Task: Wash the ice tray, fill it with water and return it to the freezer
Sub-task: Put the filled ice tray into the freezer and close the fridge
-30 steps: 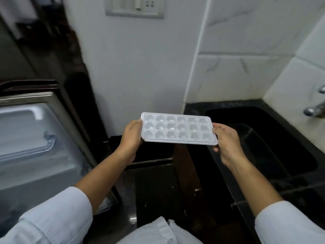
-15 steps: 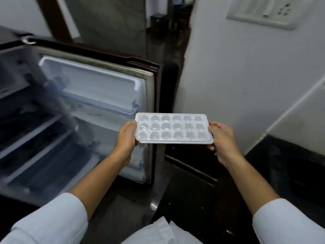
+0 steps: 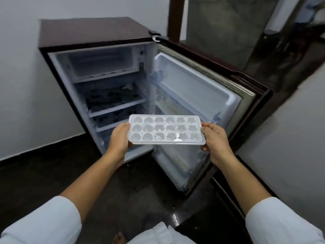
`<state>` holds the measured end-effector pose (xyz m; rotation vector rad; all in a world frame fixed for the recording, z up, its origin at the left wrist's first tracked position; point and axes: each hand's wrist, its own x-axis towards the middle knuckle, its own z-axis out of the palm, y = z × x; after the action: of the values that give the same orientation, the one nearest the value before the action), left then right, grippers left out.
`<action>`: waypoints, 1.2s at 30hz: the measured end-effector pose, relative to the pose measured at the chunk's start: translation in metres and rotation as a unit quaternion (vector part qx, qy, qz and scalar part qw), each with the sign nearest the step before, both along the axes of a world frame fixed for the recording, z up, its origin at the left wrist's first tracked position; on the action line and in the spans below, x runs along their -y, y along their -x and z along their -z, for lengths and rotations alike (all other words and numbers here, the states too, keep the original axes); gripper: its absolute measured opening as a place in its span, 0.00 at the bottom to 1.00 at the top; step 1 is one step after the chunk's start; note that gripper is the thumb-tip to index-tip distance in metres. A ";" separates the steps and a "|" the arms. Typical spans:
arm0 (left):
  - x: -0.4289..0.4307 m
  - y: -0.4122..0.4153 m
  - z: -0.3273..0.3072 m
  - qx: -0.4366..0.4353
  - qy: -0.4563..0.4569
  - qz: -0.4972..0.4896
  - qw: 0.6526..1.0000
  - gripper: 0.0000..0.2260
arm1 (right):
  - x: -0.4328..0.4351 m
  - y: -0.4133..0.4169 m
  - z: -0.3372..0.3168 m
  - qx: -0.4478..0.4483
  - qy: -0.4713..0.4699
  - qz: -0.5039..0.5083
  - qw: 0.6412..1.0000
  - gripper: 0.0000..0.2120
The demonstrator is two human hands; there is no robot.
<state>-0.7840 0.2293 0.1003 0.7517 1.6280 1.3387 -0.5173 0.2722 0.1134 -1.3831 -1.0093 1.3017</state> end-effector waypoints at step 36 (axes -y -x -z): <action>-0.319 0.306 0.069 -0.023 -0.082 -0.217 0.972 0.09 | -0.433 0.367 0.079 0.064 -0.101 -0.106 0.987 0.07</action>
<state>-1.0895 0.5478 0.0314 0.5386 1.8025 1.7934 -0.8842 0.7052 0.0348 -1.2425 -1.3684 1.2353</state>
